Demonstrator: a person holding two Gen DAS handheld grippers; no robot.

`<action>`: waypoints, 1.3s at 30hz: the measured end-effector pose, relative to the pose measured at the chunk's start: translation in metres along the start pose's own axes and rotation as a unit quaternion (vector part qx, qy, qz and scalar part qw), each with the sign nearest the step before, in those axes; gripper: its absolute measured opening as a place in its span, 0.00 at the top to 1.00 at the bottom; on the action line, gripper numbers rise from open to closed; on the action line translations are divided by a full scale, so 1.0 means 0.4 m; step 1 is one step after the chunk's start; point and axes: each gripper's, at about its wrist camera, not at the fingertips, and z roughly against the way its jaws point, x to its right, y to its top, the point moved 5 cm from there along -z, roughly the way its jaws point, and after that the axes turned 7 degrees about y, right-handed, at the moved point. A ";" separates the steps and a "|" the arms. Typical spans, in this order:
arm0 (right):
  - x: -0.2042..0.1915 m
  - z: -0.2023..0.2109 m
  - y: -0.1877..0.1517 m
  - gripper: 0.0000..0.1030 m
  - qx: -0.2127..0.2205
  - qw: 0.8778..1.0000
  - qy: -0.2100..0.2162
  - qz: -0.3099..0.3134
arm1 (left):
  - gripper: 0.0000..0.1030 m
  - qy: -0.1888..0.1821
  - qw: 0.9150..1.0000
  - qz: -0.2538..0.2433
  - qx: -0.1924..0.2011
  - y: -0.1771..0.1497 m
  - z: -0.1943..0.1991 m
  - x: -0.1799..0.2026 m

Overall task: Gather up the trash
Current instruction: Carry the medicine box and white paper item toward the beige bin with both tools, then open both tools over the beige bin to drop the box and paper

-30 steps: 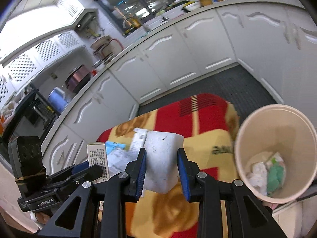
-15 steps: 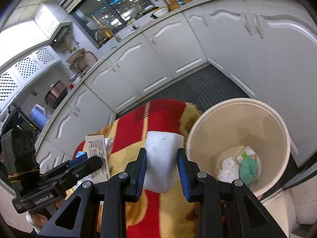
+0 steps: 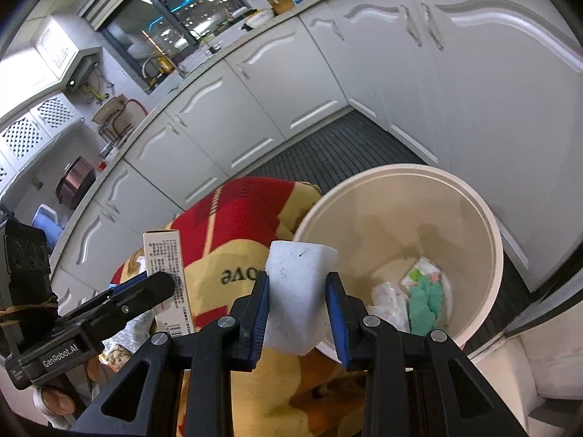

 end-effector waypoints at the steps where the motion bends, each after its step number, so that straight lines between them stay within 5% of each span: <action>1: 0.008 -0.003 0.000 0.71 -0.001 1.000 -0.002 -0.002 | 0.53 -0.001 1.000 0.001 -0.001 0.002 -0.009 0.005; 12: 0.074 -0.033 -0.009 0.71 -0.008 0.999 -0.024 -0.025 | 0.52 -0.004 1.000 0.024 -0.009 0.019 -0.099 0.013; 16: 0.094 -0.036 -0.006 0.68 -0.004 0.999 -0.044 -0.029 | 0.41 -0.010 0.999 0.030 -0.014 0.020 -0.121 0.009; 20: 0.115 -0.040 -0.011 0.66 -0.007 0.998 -0.052 -0.038 | 0.39 -0.010 0.999 0.031 -0.019 0.017 -0.131 0.002; 25: 0.130 -0.049 -0.018 0.65 -0.014 0.997 -0.055 -0.044 | 0.39 -0.009 0.999 0.030 -0.023 0.011 -0.131 0.001; 28: 0.133 -0.054 -0.017 0.48 -0.014 0.997 -0.055 -0.048 | 0.39 -0.009 0.999 0.024 -0.019 0.008 -0.118 0.004; 39: 0.101 -0.044 -0.020 0.47 -0.014 0.998 -0.052 -0.038 | 0.39 0.004 1.000 0.015 -0.005 0.003 -0.083 0.006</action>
